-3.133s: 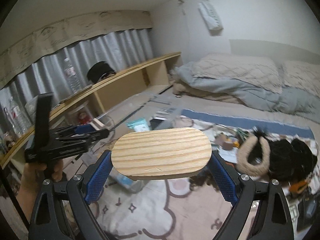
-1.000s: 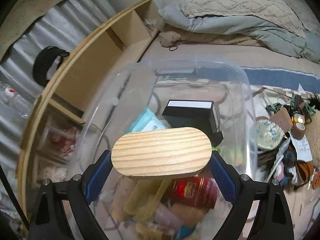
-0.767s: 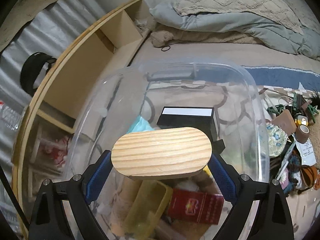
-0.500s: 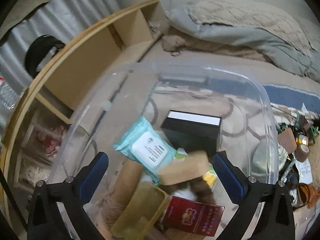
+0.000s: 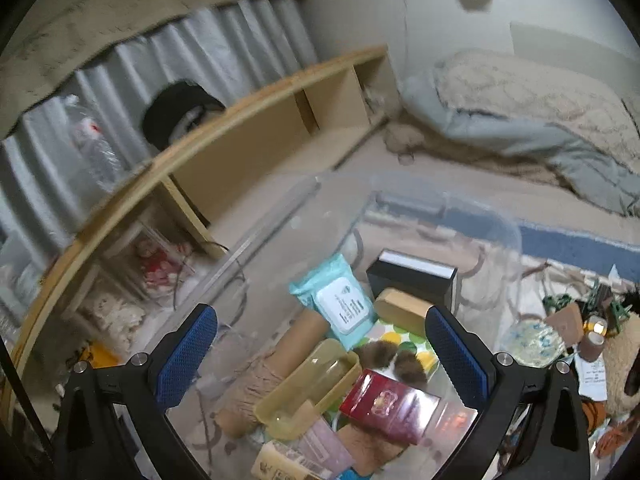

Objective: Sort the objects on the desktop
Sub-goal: 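Lower the right gripper into the clear bin and open it to drop the wooden block, then withdraw both tools from the bin back toward the pile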

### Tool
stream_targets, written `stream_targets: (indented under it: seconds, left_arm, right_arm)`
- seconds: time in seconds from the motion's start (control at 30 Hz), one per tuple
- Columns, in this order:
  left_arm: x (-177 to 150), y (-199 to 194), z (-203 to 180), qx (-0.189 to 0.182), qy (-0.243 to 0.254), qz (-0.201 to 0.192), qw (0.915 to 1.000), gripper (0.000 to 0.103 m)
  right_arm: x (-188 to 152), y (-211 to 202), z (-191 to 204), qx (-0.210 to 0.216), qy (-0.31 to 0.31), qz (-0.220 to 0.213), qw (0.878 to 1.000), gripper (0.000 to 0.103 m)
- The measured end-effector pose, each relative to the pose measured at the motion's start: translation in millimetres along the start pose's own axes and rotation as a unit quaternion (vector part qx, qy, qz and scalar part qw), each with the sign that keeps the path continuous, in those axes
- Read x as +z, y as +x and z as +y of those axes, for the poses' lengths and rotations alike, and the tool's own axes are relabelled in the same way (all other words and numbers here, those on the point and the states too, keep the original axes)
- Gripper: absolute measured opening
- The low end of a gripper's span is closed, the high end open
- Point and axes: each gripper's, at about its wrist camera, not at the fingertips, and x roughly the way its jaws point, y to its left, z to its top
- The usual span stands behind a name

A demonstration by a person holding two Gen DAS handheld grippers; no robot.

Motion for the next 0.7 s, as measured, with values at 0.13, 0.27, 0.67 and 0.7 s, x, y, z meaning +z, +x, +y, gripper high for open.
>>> stream_targets:
  seconds: [0.13,0.27,0.67,0.7]
  left_arm:
    - [0.9,-4.9,-2.0,0.002,-0.005,-0.004,1.0,0.094]
    - [2.6,-9.0,-4.8,0.009,-0.009,-0.009,0.9999,0.094]
    - [12.0,-31.6,-11.1,0.021,-0.025,-0.032,0.999,0.094]
    - [12.7,-34.2,-12.5,0.023,-0.025,-0.035,0.9988,0.095]
  right_arm:
    - [-9.0,-25.7,-0.7,0.018,-0.022,-0.027,0.999,0.103]
    - [-19.7,-51.5,-0.1,0.024,-0.047,-0.06,0.997,0.103]
    - [-61.1,-103.1,2.7,0.015,-0.122,-0.093,0.988,0.103]
    - [-64.9,-106.9,2.5,0.012,-0.126,-0.096,0.987,0.103]
